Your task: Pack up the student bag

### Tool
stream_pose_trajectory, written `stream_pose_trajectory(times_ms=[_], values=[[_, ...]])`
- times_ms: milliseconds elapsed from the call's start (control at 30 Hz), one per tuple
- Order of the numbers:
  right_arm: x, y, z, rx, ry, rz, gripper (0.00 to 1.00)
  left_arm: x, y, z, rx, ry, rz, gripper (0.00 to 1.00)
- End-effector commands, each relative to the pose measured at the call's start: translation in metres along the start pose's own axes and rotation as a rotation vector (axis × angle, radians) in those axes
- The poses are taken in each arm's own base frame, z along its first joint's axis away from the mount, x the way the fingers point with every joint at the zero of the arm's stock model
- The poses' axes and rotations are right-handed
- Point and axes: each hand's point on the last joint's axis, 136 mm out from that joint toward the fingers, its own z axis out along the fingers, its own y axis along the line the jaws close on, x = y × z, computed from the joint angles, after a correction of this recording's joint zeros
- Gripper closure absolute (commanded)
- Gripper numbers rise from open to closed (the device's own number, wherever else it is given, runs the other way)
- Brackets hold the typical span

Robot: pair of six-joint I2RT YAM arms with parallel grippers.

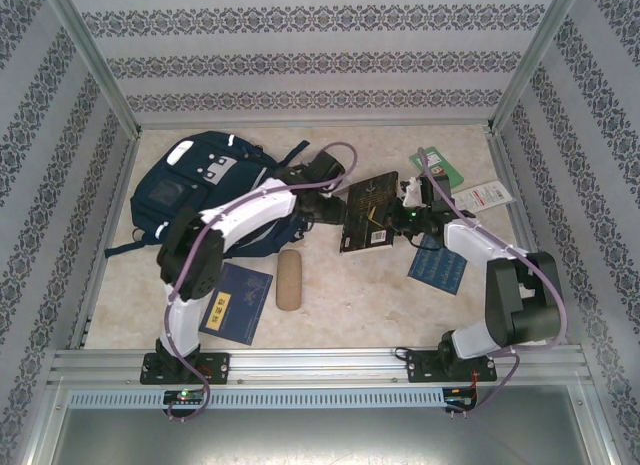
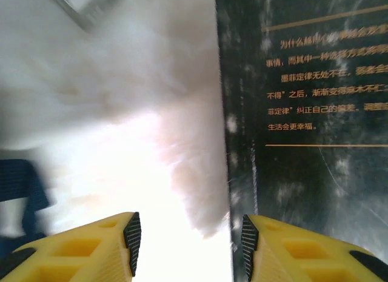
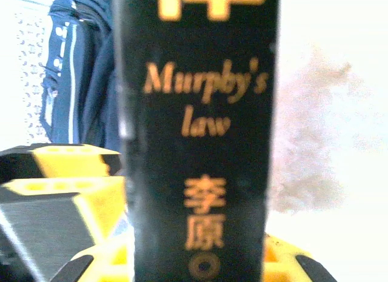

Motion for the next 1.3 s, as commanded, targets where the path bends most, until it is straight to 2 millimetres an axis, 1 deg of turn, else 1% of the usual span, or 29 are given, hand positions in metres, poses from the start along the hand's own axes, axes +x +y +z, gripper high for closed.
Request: stream_pose_trajectory(times_ms=[0,133,167,200,300,367,467,633,767,900,1033,1100,1267], values=[[-0.007,0.03,-0.012,-0.083,-0.054,-0.059,1.0,-0.009,0.049,-0.045,-0.163,-0.043,0.08,0.49],[-0.006,0.04,-0.015,-0.1,-0.067,-0.079,1.0,-0.006,0.089,-0.074,-0.273,-0.071,0.094,0.46],[-0.005,0.041,-0.015,-0.105,-0.067,-0.078,1.0,-0.004,0.098,-0.078,-0.302,-0.073,0.098,0.43],[-0.004,0.041,-0.013,-0.106,-0.064,-0.076,1.0,-0.001,0.108,-0.081,-0.332,-0.068,0.106,0.42],[0.001,0.046,-0.01,-0.116,-0.05,-0.081,1.0,0.011,0.132,-0.078,-0.392,-0.018,0.131,0.41],[0.005,0.049,-0.007,-0.122,-0.039,-0.087,1.0,0.017,0.145,-0.071,-0.437,0.023,0.163,0.42],[0.01,0.05,-0.004,-0.123,-0.026,-0.088,1.0,0.02,0.155,-0.057,-0.473,0.069,0.208,0.43],[0.016,0.051,-0.002,-0.127,-0.01,-0.088,1.0,0.015,0.167,-0.037,-0.501,0.102,0.223,0.44],[0.021,0.052,-0.003,-0.129,-0.009,-0.09,1.0,0.012,0.183,-0.024,-0.546,0.134,0.212,0.45],[0.025,0.051,-0.004,-0.126,-0.011,-0.092,1.0,0.009,0.191,-0.022,-0.561,0.134,0.197,0.46],[0.026,0.049,-0.004,-0.124,-0.009,-0.092,1.0,0.002,0.187,-0.03,-0.525,0.102,0.165,0.47],[0.025,0.05,-0.003,-0.127,-0.009,-0.091,1.0,0.0,0.188,-0.033,-0.512,0.091,0.152,0.47],[0.025,0.052,0.0,-0.134,-0.005,-0.094,1.0,0.012,0.195,-0.02,-0.508,0.162,0.153,0.49]])
